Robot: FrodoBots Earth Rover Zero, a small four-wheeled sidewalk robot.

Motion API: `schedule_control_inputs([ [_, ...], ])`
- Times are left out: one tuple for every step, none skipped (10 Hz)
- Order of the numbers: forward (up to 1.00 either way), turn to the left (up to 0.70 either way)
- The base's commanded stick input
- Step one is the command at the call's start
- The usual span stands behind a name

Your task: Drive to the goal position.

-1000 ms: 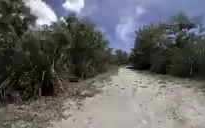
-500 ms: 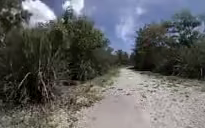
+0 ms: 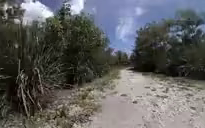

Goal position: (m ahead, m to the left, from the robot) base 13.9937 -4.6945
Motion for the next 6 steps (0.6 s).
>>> schedule_control_inputs([
  [0.70, 0.00],
  [0.70, 0.00],
  [0.70, 0.00],
  [0.70, 0.00],
  [0.70, 0.00],
  [0.70, 0.00],
])
